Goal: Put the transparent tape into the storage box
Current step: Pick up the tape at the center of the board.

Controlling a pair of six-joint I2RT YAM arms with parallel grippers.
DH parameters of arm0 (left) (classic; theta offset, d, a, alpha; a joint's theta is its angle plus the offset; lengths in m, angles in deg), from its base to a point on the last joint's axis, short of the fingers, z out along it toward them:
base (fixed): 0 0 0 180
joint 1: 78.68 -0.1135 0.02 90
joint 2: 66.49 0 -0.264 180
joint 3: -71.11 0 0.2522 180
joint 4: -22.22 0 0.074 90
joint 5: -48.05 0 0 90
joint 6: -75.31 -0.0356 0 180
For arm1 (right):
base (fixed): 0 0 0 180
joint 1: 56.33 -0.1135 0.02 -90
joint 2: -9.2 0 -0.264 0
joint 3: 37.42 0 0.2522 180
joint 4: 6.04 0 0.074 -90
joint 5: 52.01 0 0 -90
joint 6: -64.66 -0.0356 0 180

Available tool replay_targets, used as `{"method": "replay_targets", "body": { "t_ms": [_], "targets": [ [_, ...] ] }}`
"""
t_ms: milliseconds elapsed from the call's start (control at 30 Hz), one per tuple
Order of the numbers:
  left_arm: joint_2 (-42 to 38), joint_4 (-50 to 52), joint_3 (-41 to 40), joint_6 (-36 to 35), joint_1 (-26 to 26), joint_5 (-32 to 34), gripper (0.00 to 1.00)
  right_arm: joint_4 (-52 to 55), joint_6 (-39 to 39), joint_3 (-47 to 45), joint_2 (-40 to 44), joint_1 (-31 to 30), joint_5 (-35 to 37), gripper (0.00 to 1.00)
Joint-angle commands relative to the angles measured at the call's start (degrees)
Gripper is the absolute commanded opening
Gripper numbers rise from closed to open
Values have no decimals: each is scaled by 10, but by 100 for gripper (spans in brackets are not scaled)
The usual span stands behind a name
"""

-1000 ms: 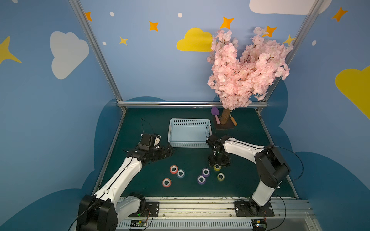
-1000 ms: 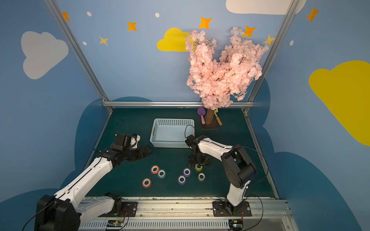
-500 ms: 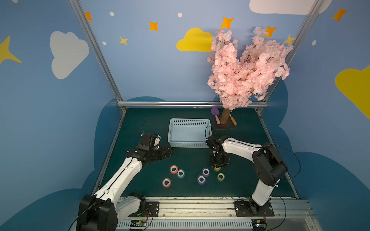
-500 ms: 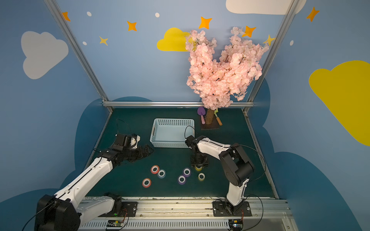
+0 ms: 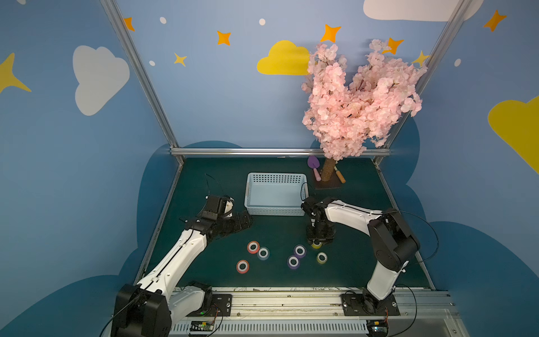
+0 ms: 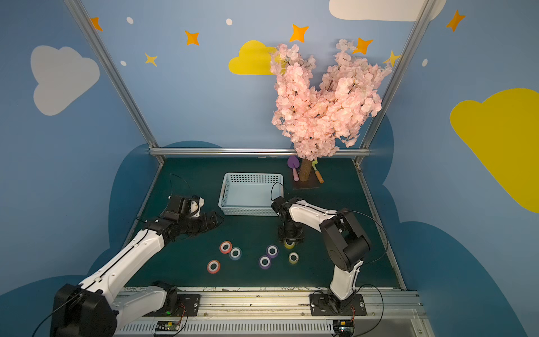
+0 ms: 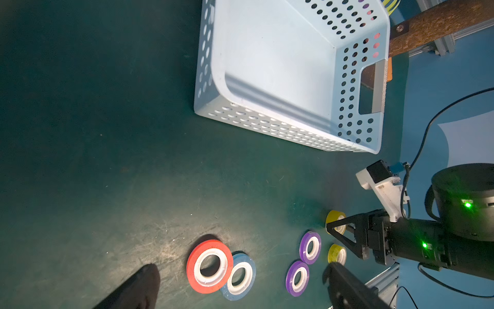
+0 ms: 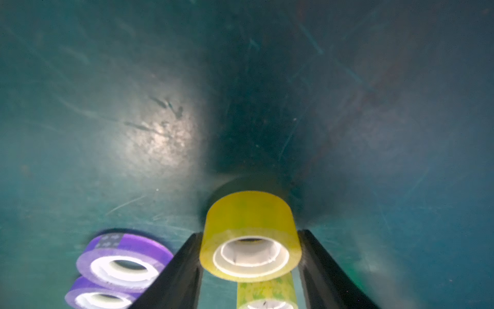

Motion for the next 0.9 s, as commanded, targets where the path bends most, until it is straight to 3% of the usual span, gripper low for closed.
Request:
{"method": "replay_targets", "body": {
  "t_ms": [0,267,867],
  "targets": [
    [-4,7,-7,-2,0,2,100,-1,-5,-6,-8,4,-4,60],
    [0,4,-7,-2,0,2,100,-1,-4,-4,-8,8,-8,48],
    [1,-1,-9,-3,1,2,100,66,-2,15,72,11,1,48]
  ]
}}
